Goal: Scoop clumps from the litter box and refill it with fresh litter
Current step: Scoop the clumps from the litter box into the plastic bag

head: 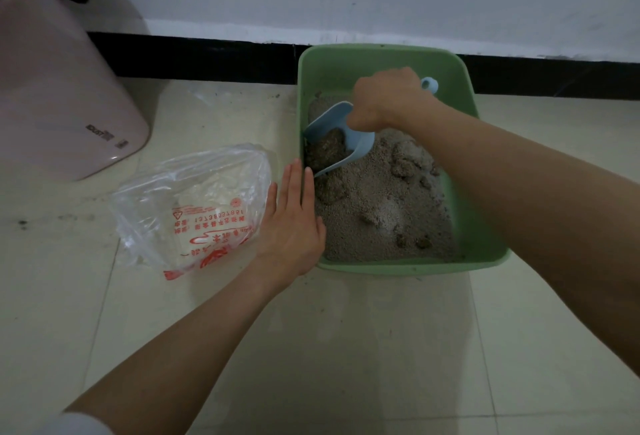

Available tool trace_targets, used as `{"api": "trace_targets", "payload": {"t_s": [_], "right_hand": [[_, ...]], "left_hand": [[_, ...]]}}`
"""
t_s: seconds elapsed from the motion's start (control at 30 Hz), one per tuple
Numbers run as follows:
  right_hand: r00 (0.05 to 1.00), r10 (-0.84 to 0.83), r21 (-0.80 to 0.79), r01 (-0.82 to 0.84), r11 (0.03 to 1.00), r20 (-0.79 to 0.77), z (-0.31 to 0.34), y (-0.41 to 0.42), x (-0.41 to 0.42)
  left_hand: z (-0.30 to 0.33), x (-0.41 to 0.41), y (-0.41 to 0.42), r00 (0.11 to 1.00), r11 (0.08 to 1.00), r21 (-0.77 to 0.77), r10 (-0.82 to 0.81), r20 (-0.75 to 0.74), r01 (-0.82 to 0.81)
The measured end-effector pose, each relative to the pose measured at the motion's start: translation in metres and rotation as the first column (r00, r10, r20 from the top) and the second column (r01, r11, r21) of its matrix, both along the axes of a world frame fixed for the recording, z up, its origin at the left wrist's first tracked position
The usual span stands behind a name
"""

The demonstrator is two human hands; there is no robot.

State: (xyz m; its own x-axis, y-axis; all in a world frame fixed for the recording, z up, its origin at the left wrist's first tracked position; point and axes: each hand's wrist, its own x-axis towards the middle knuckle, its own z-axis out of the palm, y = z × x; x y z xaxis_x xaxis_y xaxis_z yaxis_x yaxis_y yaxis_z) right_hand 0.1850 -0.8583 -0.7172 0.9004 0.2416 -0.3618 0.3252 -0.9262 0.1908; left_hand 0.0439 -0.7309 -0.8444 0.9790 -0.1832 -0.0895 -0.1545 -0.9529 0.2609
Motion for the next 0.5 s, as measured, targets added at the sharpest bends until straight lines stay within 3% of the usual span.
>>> {"api": "trace_targets", "payload": {"t_s": [0.4,0.5], "right_hand": [[0.985,-0.116,0.19,0.139,0.972,-0.124,-0.018,-0.03,0.005],[0.989,-0.117,0.207,0.133,0.969,-0.088,-0.023,-0.032,0.005]], "left_hand": [[-0.001,0.001,0.001,1.0,1.0,0.002,-0.003,0.004,0.002],[0.0,0.002,0.001,1.0,1.0,0.027,0.004,-0.01,-0.004]]}}
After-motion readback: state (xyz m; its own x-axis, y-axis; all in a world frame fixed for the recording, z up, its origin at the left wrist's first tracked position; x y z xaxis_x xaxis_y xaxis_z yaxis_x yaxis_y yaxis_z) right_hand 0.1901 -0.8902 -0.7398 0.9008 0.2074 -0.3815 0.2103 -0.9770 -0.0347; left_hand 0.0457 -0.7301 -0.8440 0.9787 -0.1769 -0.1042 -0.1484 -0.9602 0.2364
